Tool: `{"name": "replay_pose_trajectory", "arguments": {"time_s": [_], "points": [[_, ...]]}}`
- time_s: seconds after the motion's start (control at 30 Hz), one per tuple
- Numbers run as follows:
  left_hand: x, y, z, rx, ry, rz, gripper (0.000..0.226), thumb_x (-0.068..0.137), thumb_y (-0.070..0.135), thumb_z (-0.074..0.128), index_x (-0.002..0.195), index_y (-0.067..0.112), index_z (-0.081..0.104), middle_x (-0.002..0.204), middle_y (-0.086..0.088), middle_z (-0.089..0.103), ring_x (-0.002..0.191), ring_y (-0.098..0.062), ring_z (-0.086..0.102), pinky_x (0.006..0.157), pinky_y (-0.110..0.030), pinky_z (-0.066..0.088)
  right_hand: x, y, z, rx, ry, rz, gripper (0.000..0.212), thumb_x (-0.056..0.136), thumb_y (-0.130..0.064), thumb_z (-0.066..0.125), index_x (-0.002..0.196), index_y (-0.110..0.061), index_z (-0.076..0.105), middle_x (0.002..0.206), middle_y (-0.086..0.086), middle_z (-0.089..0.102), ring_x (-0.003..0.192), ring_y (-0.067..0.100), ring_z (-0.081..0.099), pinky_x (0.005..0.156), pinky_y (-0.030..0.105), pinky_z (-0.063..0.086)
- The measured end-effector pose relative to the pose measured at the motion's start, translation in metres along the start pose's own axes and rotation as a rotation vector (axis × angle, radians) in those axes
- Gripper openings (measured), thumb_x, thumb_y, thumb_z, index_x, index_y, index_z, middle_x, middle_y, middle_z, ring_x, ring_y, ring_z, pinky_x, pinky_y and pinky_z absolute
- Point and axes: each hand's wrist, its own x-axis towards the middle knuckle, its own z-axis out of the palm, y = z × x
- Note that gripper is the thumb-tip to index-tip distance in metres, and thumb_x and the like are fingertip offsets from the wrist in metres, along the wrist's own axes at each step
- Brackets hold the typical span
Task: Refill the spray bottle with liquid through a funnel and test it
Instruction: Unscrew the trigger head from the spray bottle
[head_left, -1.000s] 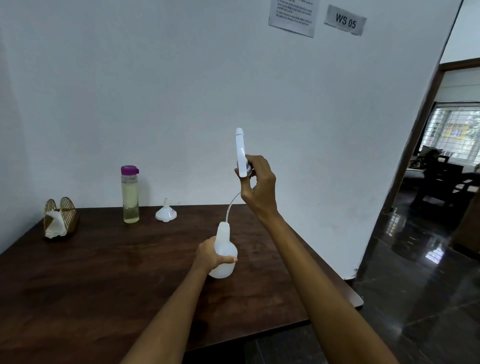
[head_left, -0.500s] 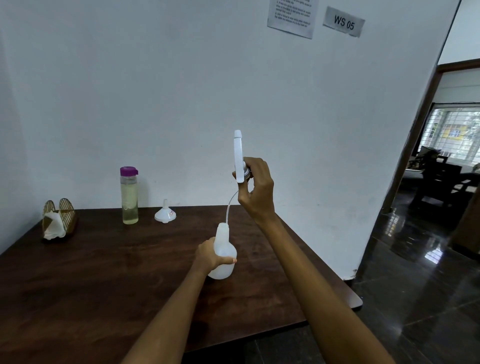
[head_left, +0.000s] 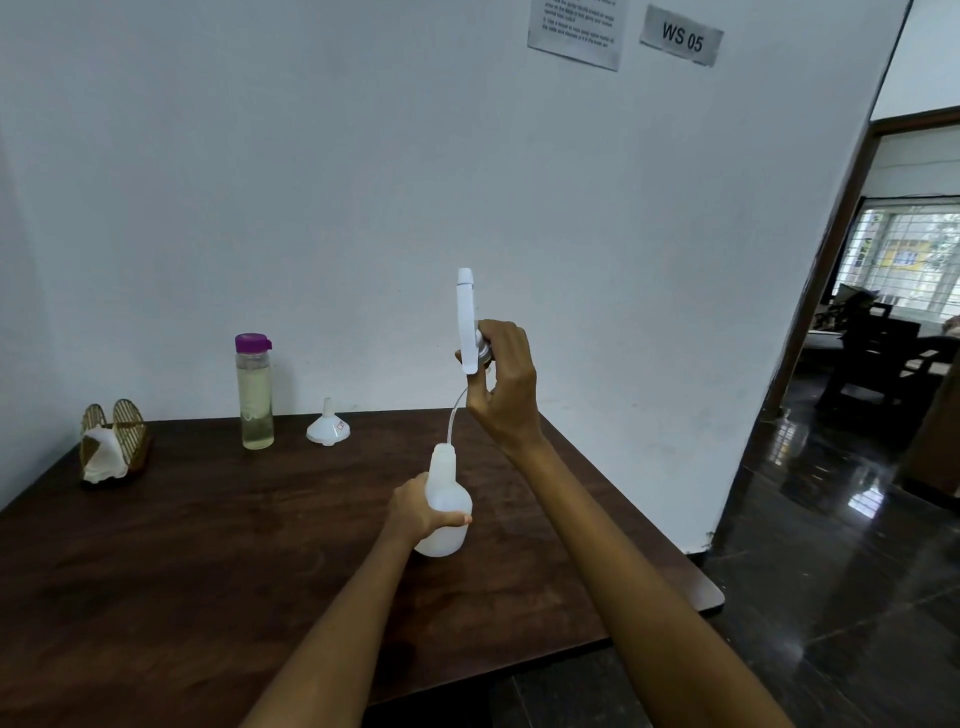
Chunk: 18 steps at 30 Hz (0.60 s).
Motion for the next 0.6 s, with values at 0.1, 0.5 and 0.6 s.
{"name": "replay_pose_trajectory", "arguments": {"time_s": [0.1,0.5,0.6], "points": [[0.000,0.001,0.000,0.008,0.001,-0.002,0.079,0.069,0.045,0.079,0.132,0.011,0.047,0.131,-0.006,0.055,0.119,-0.023,0.051,0.095,-0.032,0.045,0.008,0.001,-0.006,-0.022,0.072,0.007,0.019,0.080,-0.001,0.047,0.089,0.009,0.061,0.084,0.017,0.062,0.081,0.017,0.047,0.067,0.017,0.040],[-0.005,0.006,-0.001,0.048,0.008,-0.016,0.076,0.071,0.044,0.078,0.133,0.011,0.047,0.132,-0.007,0.055,0.120,-0.024,0.051,0.095,-0.032,0.042,0.034,0.047,-0.043,-0.443,-0.070,-0.038,0.020,0.080,0.006,0.047,0.094,0.005,0.061,0.094,0.021,0.060,0.087,0.030,0.050,0.066,0.021,0.033],[-0.005,0.006,-0.001,0.040,0.012,-0.016,0.076,0.071,0.044,0.078,0.132,0.012,0.047,0.131,-0.006,0.056,0.120,-0.024,0.051,0.094,-0.032,0.043,0.000,0.070,-0.040,-0.537,-0.388,0.146,0.028,0.079,0.012,0.051,0.106,0.009,0.057,0.107,0.026,0.055,0.102,0.042,0.051,0.065,0.031,0.037]]}}
